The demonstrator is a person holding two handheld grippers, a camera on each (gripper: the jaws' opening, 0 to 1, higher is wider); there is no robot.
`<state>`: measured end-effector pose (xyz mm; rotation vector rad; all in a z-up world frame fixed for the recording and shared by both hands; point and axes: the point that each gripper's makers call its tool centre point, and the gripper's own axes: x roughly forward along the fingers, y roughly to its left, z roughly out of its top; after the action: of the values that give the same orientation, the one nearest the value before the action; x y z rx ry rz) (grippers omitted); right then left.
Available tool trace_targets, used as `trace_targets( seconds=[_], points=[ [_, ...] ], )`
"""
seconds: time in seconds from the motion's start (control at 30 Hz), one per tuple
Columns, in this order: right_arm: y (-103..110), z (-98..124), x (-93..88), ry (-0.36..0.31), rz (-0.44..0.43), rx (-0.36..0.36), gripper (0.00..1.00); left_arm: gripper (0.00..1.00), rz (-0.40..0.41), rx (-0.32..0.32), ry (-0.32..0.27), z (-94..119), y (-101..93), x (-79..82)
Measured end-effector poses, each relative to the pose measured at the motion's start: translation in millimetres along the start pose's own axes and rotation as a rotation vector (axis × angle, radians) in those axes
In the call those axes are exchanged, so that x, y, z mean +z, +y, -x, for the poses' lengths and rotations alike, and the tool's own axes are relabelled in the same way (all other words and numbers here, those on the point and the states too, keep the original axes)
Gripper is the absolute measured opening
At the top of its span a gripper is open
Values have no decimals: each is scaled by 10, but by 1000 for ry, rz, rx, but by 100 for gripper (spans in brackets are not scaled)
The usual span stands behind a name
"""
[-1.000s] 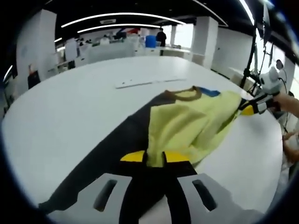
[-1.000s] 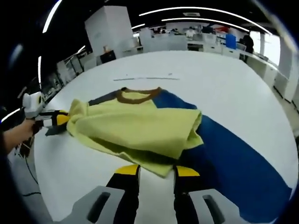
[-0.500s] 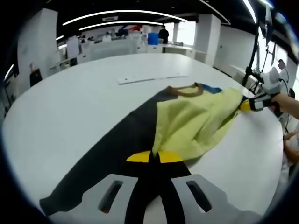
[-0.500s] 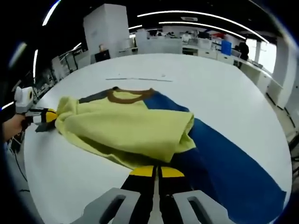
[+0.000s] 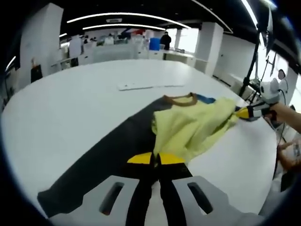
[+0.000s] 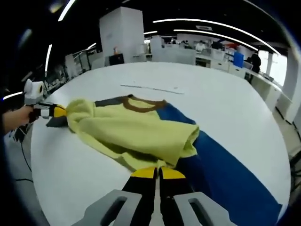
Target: Fold the garment on the visible template until the final outline fits inside the template.
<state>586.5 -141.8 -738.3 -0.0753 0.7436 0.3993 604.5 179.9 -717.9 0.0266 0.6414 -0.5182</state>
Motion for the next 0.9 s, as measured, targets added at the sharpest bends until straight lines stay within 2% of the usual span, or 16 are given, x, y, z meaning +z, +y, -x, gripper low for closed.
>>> trace_targets(
  seconds=[0.37, 0.6, 0.8, 0.9],
  points=[
    [25, 340, -36, 1, -29, 2, 0, 1, -38, -39, -9, 242, -219, -1],
    [33, 567, -123, 1, -50, 11, 0, 1, -23, -61, 8, 362, -366, -158],
    [59, 664, -224, 7, -21, 19, 0, 1, 36, -86, -12, 465, -472, -251],
    [77, 704, -288, 10, -35, 29, 0, 1, 33, -85, -14, 511, -517, -289]
  ],
)
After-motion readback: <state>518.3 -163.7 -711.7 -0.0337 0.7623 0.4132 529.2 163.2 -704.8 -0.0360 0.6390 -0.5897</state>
